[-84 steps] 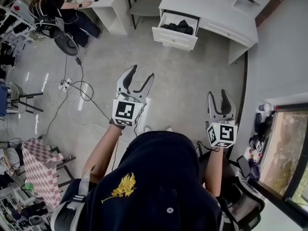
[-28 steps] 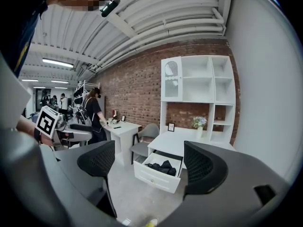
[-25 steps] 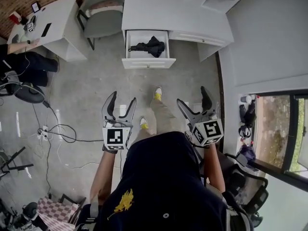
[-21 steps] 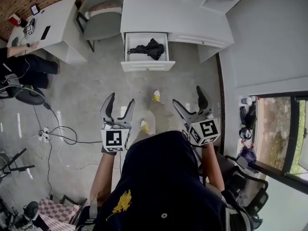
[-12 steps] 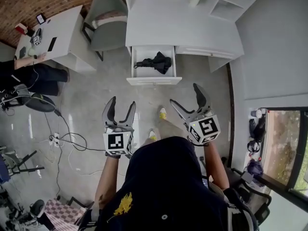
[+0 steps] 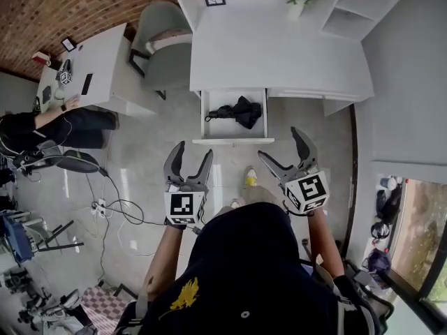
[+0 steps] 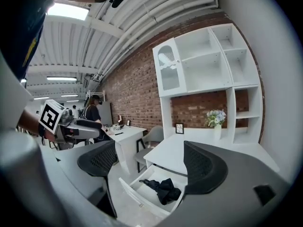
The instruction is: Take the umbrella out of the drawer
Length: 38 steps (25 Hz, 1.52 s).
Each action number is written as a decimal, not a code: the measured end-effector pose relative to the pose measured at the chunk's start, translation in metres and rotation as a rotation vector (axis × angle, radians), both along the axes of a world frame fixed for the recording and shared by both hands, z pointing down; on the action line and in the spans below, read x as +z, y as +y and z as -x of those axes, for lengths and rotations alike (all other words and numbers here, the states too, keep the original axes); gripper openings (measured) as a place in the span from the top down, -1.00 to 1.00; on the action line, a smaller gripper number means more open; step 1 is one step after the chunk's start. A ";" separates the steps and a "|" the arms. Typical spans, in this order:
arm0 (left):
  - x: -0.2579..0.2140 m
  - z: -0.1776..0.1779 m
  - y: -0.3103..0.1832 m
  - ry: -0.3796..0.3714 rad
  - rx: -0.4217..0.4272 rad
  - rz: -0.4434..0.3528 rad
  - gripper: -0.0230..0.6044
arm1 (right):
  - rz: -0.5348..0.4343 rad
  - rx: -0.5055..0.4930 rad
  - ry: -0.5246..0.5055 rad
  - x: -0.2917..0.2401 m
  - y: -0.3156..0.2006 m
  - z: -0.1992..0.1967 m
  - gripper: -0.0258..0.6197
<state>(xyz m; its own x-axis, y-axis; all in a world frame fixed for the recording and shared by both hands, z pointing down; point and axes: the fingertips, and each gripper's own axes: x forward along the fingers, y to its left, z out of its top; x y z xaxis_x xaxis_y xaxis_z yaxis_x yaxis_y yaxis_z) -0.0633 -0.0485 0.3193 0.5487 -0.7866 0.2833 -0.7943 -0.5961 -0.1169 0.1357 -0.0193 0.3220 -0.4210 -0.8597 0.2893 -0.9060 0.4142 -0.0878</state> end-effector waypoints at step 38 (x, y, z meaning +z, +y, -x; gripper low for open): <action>0.219 0.009 -0.118 -0.295 0.209 0.214 -0.09 | 0.199 -0.270 0.419 0.157 -0.140 0.059 -0.51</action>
<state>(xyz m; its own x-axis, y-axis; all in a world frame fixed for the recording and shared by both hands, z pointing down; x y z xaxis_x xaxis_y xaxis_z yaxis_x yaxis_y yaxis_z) -0.0720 -0.1670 0.5381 0.5610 -0.5736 0.5969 -0.6049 -0.7763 -0.1774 0.0766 -0.1589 0.4785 -0.4331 -0.6483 0.6262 -0.7438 0.6495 0.1579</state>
